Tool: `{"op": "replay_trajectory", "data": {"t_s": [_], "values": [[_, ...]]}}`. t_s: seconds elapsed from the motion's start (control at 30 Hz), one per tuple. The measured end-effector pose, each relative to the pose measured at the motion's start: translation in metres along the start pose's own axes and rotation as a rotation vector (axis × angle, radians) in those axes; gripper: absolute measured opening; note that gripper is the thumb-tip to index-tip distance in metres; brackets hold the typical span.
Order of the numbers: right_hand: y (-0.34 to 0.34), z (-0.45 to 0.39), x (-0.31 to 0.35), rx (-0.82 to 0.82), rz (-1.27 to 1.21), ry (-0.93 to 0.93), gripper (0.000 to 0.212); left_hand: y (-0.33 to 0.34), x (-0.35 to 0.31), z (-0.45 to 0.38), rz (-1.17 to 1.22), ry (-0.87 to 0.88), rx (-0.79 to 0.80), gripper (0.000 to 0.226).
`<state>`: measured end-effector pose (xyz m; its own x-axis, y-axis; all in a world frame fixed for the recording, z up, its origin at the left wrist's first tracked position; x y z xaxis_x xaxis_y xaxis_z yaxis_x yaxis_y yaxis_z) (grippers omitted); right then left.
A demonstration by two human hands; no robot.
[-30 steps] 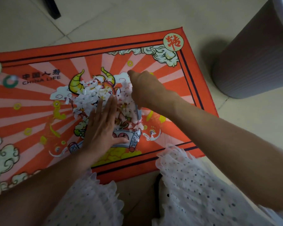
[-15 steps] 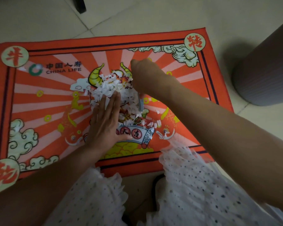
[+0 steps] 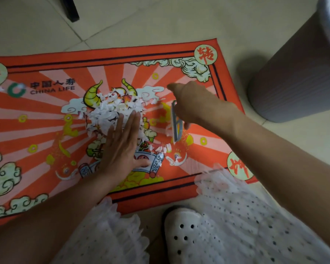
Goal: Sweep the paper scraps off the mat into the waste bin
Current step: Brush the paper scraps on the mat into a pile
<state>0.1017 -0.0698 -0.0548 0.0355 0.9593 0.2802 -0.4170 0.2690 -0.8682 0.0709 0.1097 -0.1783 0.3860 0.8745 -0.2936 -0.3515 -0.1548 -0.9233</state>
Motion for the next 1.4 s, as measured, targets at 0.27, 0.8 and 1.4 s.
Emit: {"op": "replay_trajectory", "data": {"t_s": [0.27, 0.8, 1.4], "values": [[0.031, 0.026, -0.003, 0.112, 0.034, 0.053, 0.067, 0.003, -0.011, -0.001, -0.026, 0.022, -0.006, 0.134], [0.025, -0.029, 0.050, -0.086, -0.076, -0.129, 0.033, 0.000, 0.023, 0.009, -0.038, -0.027, -0.024, 0.132], [0.021, 0.001, -0.001, -0.096, -0.248, -0.023, 0.052, -0.007, 0.009, 0.003, 0.051, 0.015, -0.043, 0.130]]}}
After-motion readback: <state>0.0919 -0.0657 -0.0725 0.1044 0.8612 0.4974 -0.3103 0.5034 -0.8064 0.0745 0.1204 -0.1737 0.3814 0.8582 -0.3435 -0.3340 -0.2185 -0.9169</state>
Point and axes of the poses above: each hand's wrist, its own z-axis away from the middle knuckle, its own y-axis out of the palm, x = y × z, the point moved 5 cm from there along -z, towards the middle knuckle, and after that the axes turned 11 degrees about -y, right-handed, at the moved point
